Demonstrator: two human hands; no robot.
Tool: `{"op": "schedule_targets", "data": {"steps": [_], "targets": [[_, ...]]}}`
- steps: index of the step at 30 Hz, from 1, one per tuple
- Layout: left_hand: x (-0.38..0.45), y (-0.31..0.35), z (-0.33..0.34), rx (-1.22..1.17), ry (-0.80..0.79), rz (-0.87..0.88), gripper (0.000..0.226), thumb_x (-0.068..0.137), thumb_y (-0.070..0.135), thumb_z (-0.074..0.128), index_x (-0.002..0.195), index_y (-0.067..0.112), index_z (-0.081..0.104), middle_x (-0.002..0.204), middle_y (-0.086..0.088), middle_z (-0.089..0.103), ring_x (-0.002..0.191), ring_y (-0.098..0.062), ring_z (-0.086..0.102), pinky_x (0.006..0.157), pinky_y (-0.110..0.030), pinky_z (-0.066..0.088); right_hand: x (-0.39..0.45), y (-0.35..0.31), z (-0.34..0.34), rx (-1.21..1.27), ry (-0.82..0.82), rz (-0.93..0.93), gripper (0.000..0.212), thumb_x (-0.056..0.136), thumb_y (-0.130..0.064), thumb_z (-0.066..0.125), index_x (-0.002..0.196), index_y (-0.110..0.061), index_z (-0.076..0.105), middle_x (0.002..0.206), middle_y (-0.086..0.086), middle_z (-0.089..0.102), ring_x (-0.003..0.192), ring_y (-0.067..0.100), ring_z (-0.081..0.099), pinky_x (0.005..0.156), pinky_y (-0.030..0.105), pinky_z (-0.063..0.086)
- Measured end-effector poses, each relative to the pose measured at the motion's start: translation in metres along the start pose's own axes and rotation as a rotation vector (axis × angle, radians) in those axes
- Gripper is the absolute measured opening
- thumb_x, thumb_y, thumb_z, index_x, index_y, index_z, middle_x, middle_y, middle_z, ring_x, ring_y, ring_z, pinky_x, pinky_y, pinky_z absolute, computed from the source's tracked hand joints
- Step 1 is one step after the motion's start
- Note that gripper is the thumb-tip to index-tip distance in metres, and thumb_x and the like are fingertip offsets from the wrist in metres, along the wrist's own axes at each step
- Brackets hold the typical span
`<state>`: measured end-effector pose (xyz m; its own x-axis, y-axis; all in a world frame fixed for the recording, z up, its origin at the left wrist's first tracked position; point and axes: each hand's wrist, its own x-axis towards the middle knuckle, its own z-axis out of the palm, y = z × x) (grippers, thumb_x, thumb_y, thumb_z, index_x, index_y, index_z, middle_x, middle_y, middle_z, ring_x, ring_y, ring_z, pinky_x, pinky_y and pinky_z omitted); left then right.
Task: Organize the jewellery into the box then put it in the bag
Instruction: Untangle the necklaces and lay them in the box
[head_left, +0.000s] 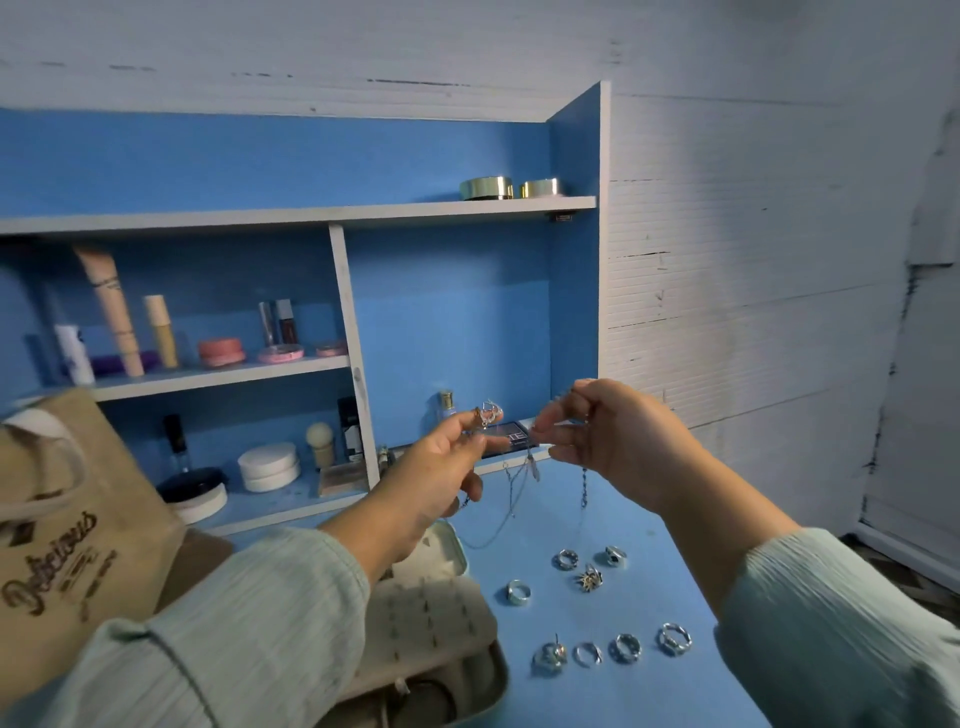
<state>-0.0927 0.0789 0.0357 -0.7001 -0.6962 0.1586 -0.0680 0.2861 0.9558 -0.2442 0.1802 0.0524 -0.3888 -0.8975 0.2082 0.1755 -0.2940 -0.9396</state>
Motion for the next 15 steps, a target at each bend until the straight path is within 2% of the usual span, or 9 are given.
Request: {"op": "schedule_targets", "data": {"steps": [5,10,13,15], "targets": [[-0.008,-0.003,0.003,-0.061,0.028,-0.01,0.019,0.098,0.02,0.048,0.108,0.034,0.057,0.095,0.013,0.069,0.043,-0.004,0.043,0.04,-0.015,0.024,-0.003,-0.008,0.007,0.079,0.01,-0.022,0.034,0.098,-0.014,0.029,0.065,-0.012,0.035,0.076,0.014,0.066,0.076,0.029,0.069,0.057,0.028,0.053],[-0.009,-0.007,0.008,-0.096,0.111,0.012,0.014,0.097,0.01,0.047,0.1,0.019,0.057,0.098,0.005,0.07,0.037,-0.006,0.036,0.037,-0.011,0.03,-0.002,-0.01,0.005,0.086,0.069,-0.096,0.032,0.097,-0.011,0.029,0.065,-0.012,0.035,0.083,0.017,0.067,0.084,0.031,0.066,0.067,0.031,0.054],[-0.007,-0.012,0.007,-0.111,0.152,0.012,0.022,0.095,0.01,0.051,0.114,0.019,0.058,0.096,0.006,0.069,0.036,-0.006,0.035,0.037,-0.012,0.032,-0.002,-0.012,0.0,0.061,0.156,-0.107,0.031,0.096,-0.011,0.029,0.065,-0.013,0.033,0.089,0.017,0.066,0.087,0.028,0.064,0.079,0.035,0.05],[-0.006,-0.015,0.005,-0.092,0.152,0.014,0.029,0.093,0.013,0.054,0.121,0.021,0.057,0.104,0.005,0.068,0.037,-0.006,0.037,0.039,-0.012,0.034,-0.002,-0.014,-0.003,0.064,0.2,-0.107,0.031,0.095,-0.011,0.03,0.065,-0.013,0.033,0.089,0.016,0.066,0.086,0.027,0.064,0.081,0.035,0.05]]}}
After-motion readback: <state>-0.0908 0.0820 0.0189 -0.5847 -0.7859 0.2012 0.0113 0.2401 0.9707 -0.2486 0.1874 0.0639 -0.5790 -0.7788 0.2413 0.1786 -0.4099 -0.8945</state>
